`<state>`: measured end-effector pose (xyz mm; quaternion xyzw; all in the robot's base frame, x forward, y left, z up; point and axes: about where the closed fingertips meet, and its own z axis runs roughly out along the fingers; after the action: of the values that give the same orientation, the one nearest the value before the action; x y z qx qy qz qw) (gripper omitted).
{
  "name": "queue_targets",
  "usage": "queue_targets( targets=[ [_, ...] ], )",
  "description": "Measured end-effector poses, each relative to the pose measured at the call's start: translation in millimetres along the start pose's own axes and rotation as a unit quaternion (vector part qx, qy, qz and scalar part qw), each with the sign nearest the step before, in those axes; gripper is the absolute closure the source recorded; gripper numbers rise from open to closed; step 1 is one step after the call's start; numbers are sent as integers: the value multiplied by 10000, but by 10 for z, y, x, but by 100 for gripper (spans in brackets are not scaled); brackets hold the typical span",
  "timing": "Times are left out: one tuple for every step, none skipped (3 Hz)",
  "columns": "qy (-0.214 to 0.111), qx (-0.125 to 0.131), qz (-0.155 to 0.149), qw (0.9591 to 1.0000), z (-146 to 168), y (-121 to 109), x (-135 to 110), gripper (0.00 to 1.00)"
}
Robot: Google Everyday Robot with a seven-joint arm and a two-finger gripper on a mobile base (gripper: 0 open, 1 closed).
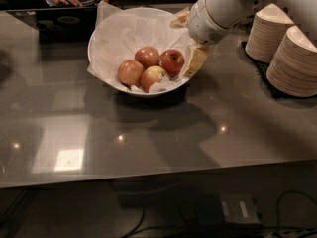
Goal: Pick apple from white bowl
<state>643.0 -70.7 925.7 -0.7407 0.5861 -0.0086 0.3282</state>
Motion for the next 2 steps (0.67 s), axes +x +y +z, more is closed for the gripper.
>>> queue_targets(
  targets=[
    [-48,-37,24,10000,49,-6,-14,27],
    [-73,-61,34,9999,89,-2,-20,28]
  ],
)
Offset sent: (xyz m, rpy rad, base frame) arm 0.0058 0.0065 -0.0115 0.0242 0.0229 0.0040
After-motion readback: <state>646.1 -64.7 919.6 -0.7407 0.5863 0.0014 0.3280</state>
